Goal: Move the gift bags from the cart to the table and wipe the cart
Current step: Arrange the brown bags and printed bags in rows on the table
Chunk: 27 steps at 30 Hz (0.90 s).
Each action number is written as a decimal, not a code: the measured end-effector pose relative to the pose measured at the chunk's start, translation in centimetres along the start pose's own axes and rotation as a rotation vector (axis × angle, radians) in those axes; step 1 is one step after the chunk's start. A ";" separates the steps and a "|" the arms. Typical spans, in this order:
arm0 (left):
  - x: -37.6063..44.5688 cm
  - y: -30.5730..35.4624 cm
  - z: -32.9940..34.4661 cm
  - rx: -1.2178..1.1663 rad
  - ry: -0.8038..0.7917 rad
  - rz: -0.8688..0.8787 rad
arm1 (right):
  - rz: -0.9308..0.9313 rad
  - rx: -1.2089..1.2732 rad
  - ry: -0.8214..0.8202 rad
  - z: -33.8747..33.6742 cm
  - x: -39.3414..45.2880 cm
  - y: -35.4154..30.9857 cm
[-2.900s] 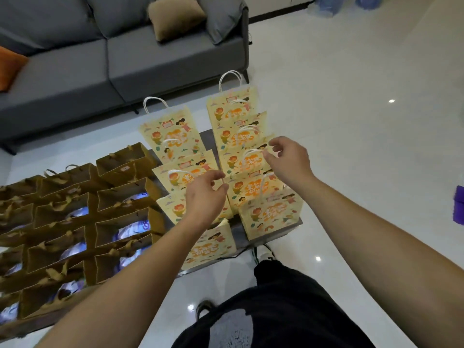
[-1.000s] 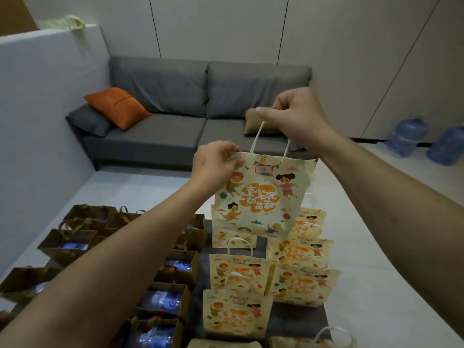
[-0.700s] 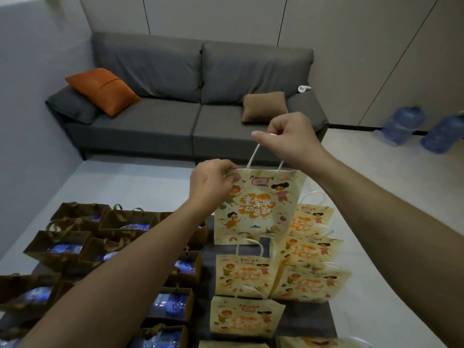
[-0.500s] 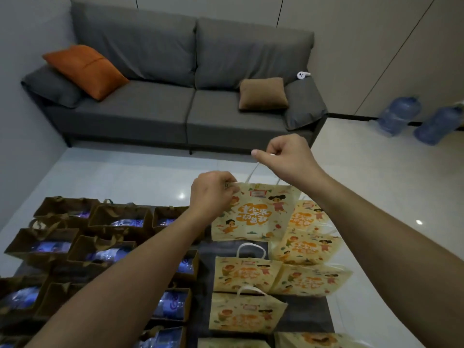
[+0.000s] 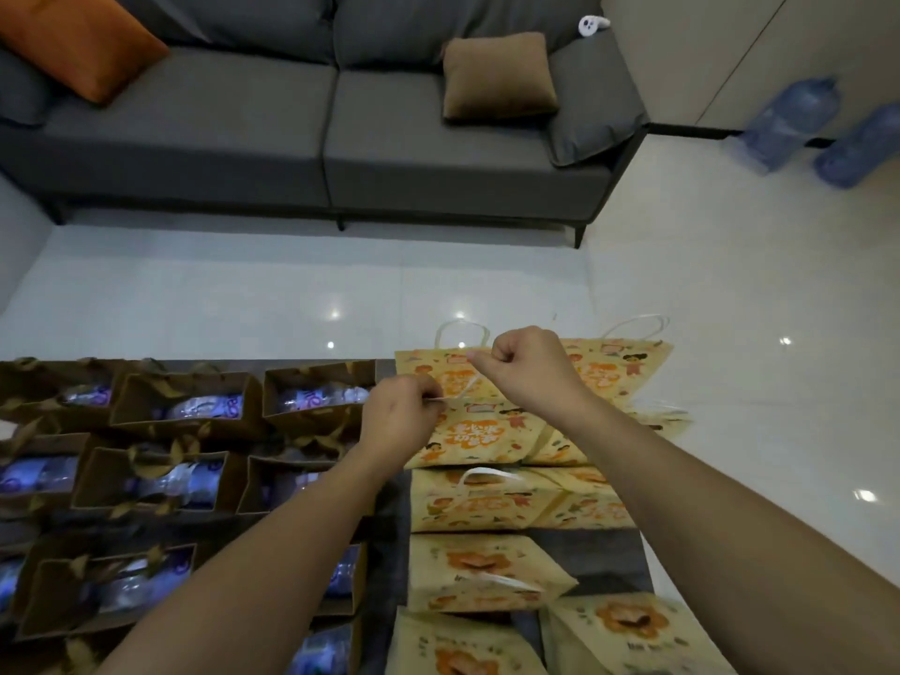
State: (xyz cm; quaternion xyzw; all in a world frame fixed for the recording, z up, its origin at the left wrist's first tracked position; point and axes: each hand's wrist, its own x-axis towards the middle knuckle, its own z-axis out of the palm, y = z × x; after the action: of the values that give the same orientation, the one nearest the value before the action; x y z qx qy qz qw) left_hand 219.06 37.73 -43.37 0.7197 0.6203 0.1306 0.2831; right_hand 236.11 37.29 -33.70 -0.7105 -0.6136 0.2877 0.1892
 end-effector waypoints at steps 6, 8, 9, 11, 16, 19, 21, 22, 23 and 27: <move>0.0 -1.1 3.4 -0.002 -0.029 0.031 | 0.116 0.066 0.005 2.5 -0.6 3.5; 0.1 -1.1 3.9 0.003 -0.021 0.016 | 0.145 0.085 0.008 2.6 -0.6 3.9; 0.2 -1.0 4.1 0.003 -0.018 0.003 | 0.150 0.092 0.009 2.6 -0.7 3.9; 0.3 -0.9 4.1 -0.001 -0.014 -0.016 | 0.150 0.099 0.007 2.5 -0.8 3.7; 0.2 -1.8 4.2 -0.021 -0.045 -0.044 | 0.123 0.073 -0.017 3.4 -0.7 3.5; -0.4 -2.6 4.6 -0.002 -0.117 -0.088 | 0.113 0.015 -0.076 4.4 -1.2 3.8; -1.0 -2.8 4.9 -0.025 -0.111 -0.097 | 0.119 0.033 -0.067 4.8 -1.6 4.4; -1.3 -2.7 5.0 -0.039 -0.086 -0.085 | 0.115 0.045 -0.052 4.8 -2.0 4.7; -1.7 -2.5 5.2 -0.052 -0.055 -0.065 | 0.112 0.067 -0.024 4.7 -2.5 5.2; -4.0 -1.5 5.2 -0.101 0.077 -0.018 | 0.162 0.024 0.112 4.4 -5.1 7.9</move>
State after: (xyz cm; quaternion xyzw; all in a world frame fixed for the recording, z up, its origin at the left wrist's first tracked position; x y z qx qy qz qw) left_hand 219.88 32.72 -47.78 0.6934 0.6299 0.1868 0.2959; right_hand 238.90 30.59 -41.06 -0.7706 -0.5390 0.2691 0.2078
